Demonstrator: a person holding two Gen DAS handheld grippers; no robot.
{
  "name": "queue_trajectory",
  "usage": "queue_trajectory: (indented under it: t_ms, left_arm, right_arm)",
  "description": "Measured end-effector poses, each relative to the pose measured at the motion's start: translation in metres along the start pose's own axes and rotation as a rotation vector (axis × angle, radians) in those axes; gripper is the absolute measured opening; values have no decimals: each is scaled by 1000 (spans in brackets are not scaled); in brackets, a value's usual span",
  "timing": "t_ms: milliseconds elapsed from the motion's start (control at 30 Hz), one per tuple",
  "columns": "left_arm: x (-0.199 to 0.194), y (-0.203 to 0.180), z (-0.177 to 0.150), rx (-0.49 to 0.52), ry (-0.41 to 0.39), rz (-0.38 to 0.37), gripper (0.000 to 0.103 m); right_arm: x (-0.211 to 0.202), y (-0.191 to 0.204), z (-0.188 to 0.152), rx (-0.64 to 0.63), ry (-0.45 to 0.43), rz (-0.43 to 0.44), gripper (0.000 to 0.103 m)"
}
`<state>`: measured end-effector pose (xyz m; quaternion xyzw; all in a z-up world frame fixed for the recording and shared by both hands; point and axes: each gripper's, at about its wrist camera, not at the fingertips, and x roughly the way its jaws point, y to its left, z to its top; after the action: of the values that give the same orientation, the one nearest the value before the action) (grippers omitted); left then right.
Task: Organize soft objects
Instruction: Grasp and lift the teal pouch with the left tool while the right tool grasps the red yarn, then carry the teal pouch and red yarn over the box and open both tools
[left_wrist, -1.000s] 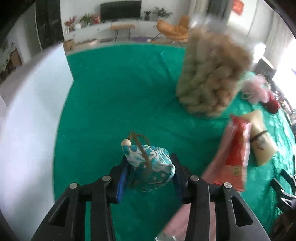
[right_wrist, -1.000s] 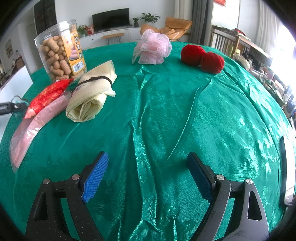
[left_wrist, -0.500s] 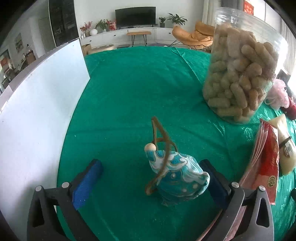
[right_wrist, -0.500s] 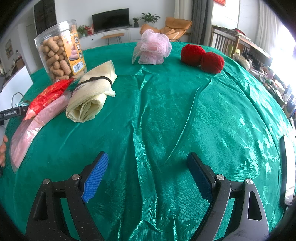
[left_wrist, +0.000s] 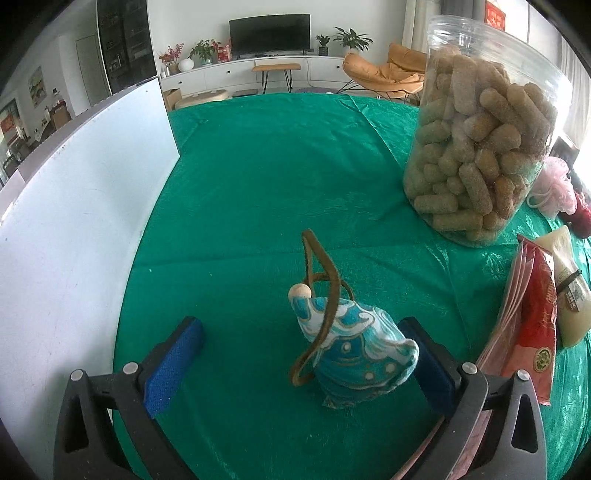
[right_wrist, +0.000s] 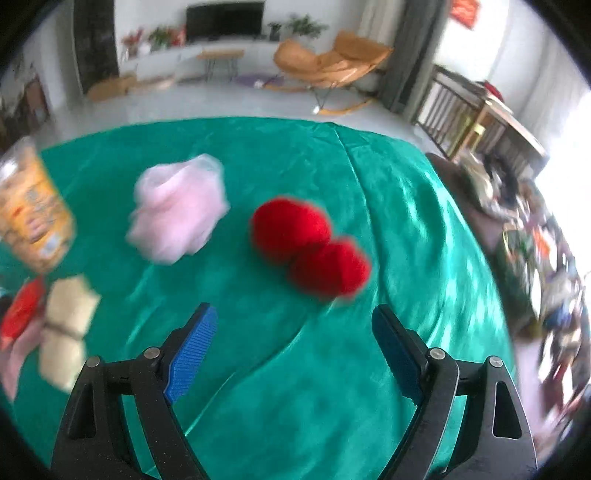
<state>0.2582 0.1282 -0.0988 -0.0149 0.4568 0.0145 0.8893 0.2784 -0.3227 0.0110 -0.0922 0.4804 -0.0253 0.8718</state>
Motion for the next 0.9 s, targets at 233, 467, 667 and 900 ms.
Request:
queue_trajectory:
  t_ms: [233, 467, 667, 900]
  left_arm:
    - [-1, -1, 0, 0, 0, 0, 103]
    - [-4, -2, -2, -2, 0, 2, 103]
    - [-6, -5, 6, 6, 44, -1, 101]
    - [-17, -9, 20, 17, 25, -13, 50]
  right_arm:
    - [82, -4, 46, -106, 180, -9, 84]
    - [103, -34, 35, 152, 248, 88, 56]
    - [98, -26, 34, 182, 262, 38, 56]
    - [87, -13, 29, 195, 266, 5, 47]
